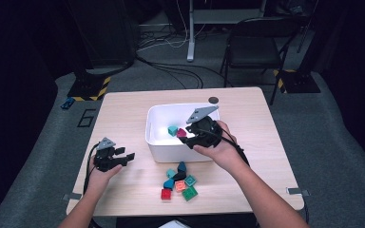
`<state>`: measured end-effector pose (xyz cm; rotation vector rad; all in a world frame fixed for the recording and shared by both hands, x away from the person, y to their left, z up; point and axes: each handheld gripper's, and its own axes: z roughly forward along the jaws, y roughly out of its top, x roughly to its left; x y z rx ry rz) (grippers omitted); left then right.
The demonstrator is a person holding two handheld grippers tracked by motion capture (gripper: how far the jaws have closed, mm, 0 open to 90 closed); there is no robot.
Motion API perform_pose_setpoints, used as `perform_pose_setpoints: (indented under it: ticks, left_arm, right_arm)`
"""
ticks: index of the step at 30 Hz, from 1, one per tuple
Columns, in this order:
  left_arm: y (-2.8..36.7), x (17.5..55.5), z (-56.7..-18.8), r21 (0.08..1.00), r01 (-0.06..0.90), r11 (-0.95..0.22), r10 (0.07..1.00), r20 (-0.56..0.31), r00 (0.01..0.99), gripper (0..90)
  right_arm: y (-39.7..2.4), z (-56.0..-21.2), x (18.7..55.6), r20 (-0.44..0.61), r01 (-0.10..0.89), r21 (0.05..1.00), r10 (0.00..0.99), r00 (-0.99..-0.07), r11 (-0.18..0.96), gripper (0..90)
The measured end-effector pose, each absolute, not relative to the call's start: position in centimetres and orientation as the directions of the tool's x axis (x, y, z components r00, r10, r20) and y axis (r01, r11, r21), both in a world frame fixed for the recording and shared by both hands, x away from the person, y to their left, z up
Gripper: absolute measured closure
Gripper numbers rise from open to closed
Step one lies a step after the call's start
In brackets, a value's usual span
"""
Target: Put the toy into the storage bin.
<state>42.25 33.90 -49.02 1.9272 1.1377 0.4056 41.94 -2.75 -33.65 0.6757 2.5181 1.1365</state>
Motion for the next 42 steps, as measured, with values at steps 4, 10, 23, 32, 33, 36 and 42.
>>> perform_pose_setpoints:
  ticks: [4, 10, 23, 32, 33, 36, 42]
  left_arm:
    - [33.9, 42.2, -49.0, 0.792, 0.561, -0.241, 0.832, -0.129, 0.539, 40.4]
    - [33.9, 42.2, -49.0, 0.793, 0.562, -0.237, 0.835, -0.130, 0.535, 40.4]
    - [33.9, 42.2, -49.1, 0.795, 0.558, -0.237, 0.835, -0.128, 0.536, 40.4]
    - [33.9, 42.3, -49.0, 0.790, 0.565, -0.238, 0.836, -0.130, 0.533, 40.4]
    - [33.9, 42.3, -49.0, 0.789, 0.566, -0.240, 0.836, -0.129, 0.534, 40.4]
    - [33.9, 42.3, -49.1, 0.789, 0.566, -0.239, 0.836, -0.129, 0.533, 40.4]
    - [33.9, 42.3, -49.1, 0.788, 0.566, -0.241, 0.836, -0.128, 0.534, 40.4]
  right_arm:
    - [-3.3, -34.2, 40.9, -0.075, 0.291, 0.770, 0.533, -0.843, 0.568, 54.0]
    - [-4.1, -34.8, 39.4, -0.073, 0.283, 0.791, 0.543, -0.837, 0.542, 54.0]
    - [-5.0, -38.6, 37.1, -0.083, 0.297, 0.773, 0.555, -0.828, 0.560, 54.0]
    - [-5.1, -42.2, 37.1, -0.058, 0.326, 0.764, 0.562, -0.825, 0.557, 54.3]
    - [-5.1, -42.5, 37.1, -0.054, 0.330, 0.762, 0.563, -0.825, 0.557, 54.3]
    - [-5.1, -43.5, 37.2, -0.046, 0.337, 0.759, 0.562, -0.826, 0.558, 54.3]
    - [-4.8, -45.0, 37.2, -0.045, 0.347, 0.750, 0.568, -0.822, 0.563, 54.3]
